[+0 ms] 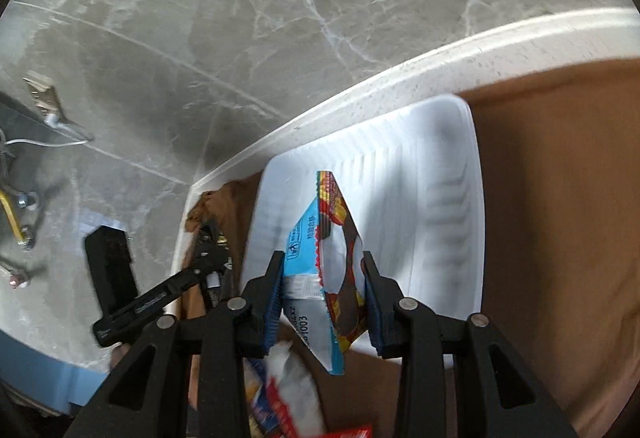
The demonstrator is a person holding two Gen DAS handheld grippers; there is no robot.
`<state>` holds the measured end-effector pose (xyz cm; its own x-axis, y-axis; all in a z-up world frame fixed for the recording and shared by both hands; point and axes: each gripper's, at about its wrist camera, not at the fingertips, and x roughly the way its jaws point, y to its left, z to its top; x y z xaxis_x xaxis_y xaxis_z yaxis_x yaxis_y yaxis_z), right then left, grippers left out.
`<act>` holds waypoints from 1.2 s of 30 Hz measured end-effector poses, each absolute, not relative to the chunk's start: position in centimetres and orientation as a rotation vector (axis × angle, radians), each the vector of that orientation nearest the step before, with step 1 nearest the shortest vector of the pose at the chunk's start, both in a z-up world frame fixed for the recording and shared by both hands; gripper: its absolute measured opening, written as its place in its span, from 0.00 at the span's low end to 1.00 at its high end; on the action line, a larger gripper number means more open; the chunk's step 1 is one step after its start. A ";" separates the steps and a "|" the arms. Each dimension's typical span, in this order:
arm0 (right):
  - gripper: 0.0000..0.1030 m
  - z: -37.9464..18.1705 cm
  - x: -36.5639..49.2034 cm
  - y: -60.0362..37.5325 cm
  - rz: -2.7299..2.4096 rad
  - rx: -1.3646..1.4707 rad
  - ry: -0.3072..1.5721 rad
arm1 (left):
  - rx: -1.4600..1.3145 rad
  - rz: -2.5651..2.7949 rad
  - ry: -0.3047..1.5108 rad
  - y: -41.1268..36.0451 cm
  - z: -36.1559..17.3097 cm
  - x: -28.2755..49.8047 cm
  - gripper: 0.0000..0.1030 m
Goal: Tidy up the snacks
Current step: 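Place the black wrapper and blue panda packet into the white tray, open both tools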
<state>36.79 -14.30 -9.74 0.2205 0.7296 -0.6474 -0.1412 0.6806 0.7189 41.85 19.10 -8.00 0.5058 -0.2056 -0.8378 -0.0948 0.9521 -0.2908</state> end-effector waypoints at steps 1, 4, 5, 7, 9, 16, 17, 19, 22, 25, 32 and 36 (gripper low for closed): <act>0.39 -10.1 37.3 -13.9 0.640 0.581 1.216 | -0.303 -0.066 1.046 18.9 -8.3 42.6 0.27; 0.40 -10.7 38.2 -13.3 0.600 0.525 1.228 | -0.291 -0.049 1.057 18.7 -9.3 44.2 0.27; 0.41 -10.7 38.3 -13.1 0.590 0.499 1.222 | -0.289 -0.044 1.063 18.7 -9.6 44.6 0.27; 0.49 -9.9 38.4 -12.9 0.548 0.427 1.188 | -0.289 -0.037 1.070 18.7 -10.0 45.3 0.27; 0.58 -9.1 38.1 -13.3 0.523 0.392 1.147 | -0.279 -0.022 1.063 18.7 -10.2 45.5 0.27; 0.63 -7.0 37.7 -14.7 0.489 0.368 1.053 | -0.261 -0.009 1.034 18.5 -9.5 45.5 0.27; 0.63 -6.6 37.4 -14.9 0.493 0.367 1.043 | -0.256 -0.003 1.028 18.5 -9.2 45.3 0.27; 0.63 -6.1 36.8 -15.3 0.499 0.364 1.028 | -0.252 -0.002 1.006 18.5 -8.7 45.3 0.27; 0.63 -5.1 36.0 -15.0 0.509 0.337 1.004 | -0.251 0.007 0.986 18.9 -8.0 45.0 0.28; 0.63 -4.2 34.9 -14.7 0.513 0.314 0.983 | -0.248 0.004 0.966 19.4 -6.9 44.6 0.31; 0.63 -3.5 32.5 -14.3 0.534 0.282 0.969 | -0.191 -0.010 0.944 18.7 -6.2 44.3 0.63; 0.63 -3.3 31.1 -14.1 0.539 0.258 0.968 | -0.166 -0.018 0.939 18.1 -6.0 43.7 0.63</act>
<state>31.11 -14.09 -3.35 0.4498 0.5422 -0.7097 -0.3181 0.8398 0.4400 43.70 18.14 -6.05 0.5918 -0.0873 -0.8014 -0.0567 0.9871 -0.1494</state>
